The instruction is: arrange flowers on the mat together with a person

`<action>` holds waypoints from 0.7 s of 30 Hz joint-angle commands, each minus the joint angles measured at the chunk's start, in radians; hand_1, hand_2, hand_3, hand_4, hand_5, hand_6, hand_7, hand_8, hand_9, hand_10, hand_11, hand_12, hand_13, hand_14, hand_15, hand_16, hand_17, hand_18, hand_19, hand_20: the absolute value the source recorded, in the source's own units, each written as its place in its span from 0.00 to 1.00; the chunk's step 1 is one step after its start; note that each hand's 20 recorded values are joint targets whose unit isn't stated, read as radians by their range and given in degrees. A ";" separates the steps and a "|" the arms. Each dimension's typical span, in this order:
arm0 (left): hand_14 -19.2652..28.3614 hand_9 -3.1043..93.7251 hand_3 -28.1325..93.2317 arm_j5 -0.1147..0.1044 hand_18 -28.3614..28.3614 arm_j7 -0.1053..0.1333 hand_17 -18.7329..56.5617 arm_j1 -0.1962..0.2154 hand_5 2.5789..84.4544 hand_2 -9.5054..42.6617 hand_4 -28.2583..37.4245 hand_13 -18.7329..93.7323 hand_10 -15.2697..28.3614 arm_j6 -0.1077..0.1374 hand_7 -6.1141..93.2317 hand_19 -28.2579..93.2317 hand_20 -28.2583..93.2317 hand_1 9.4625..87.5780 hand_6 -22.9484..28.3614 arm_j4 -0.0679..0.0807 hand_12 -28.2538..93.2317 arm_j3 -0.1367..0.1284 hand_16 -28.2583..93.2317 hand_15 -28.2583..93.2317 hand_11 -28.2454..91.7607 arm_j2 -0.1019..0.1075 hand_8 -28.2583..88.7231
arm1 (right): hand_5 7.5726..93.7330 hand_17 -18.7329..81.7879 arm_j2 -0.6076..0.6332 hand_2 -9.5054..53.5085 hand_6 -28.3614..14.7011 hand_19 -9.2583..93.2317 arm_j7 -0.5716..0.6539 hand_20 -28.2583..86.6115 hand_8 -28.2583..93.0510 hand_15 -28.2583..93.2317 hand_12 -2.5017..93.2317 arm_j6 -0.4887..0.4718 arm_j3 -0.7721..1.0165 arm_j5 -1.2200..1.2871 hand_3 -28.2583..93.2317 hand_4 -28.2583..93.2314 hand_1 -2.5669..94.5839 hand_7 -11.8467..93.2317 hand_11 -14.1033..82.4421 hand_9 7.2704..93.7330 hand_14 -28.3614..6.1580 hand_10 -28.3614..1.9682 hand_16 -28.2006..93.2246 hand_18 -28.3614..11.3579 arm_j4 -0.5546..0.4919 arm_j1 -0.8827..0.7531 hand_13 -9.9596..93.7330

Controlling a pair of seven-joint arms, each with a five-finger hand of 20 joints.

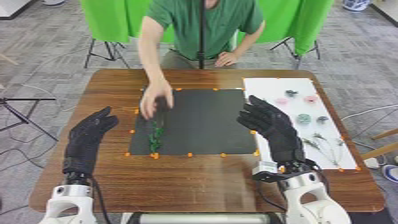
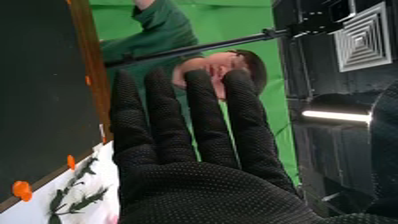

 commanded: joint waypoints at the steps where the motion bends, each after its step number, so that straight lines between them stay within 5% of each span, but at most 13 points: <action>1: 0.76 0.51 0.74 -0.002 0.71 -0.008 0.33 0.014 0.53 0.12 0.20 0.48 0.66 0.007 0.23 0.31 0.37 0.30 0.53 0.007 0.36 0.012 0.26 0.38 0.42 -0.006 0.18 | 0.41 0.47 -0.004 0.00 0.57 0.20 0.007 0.46 0.16 0.33 0.17 -0.016 0.000 -0.012 0.80 0.00 0.21 0.22 0.20 0.42 0.34 0.44 0.35 0.24 -0.003 -0.001 0.47; 6: 0.76 0.51 0.74 -0.001 0.71 -0.010 0.33 0.011 0.53 0.12 0.19 0.48 0.66 0.008 0.23 0.31 0.37 0.29 0.53 0.006 0.36 0.013 0.26 0.38 0.42 -0.005 0.18 | 0.40 0.50 0.036 0.00 0.57 0.21 0.011 0.47 0.16 0.33 0.17 -0.008 0.044 -0.078 0.82 0.00 0.24 0.22 0.20 0.43 0.35 0.44 0.35 0.23 -0.014 0.034 0.48; 15: 0.76 0.51 0.73 0.000 0.71 -0.006 0.33 0.020 0.53 0.12 0.19 0.48 0.66 0.016 0.23 0.31 0.37 0.29 0.53 -0.002 0.36 0.011 0.26 0.38 0.42 -0.001 0.18 | 0.45 0.66 0.249 0.00 0.52 0.35 -0.009 0.63 0.17 0.38 0.22 0.252 0.192 -0.327 0.77 0.00 0.32 0.22 0.32 0.57 0.41 0.42 0.38 0.30 -0.042 0.112 0.70; 19: 0.76 0.51 0.73 0.003 0.71 -0.004 0.32 0.024 0.53 0.12 0.19 0.48 0.66 0.017 0.23 0.31 0.37 0.29 0.53 -0.004 0.36 0.011 0.26 0.38 0.43 -0.002 0.18 | 0.55 0.77 0.320 0.00 0.50 0.47 0.040 0.65 0.17 0.44 0.23 0.309 0.259 -0.575 0.38 0.05 0.55 0.22 0.34 0.67 0.47 0.39 0.39 0.39 -0.059 0.108 0.79; 21: 0.76 0.51 0.73 0.002 0.71 -0.007 0.32 0.025 0.53 0.12 0.19 0.48 0.66 0.016 0.23 0.31 0.37 0.30 0.53 -0.005 0.36 0.008 0.26 0.38 0.43 0.000 0.18 | 0.60 0.80 0.330 0.00 0.51 0.53 0.097 0.65 0.17 0.46 0.23 0.271 0.300 -0.684 0.37 0.05 0.58 0.23 0.35 0.72 0.49 0.39 0.39 0.43 -0.083 0.097 0.83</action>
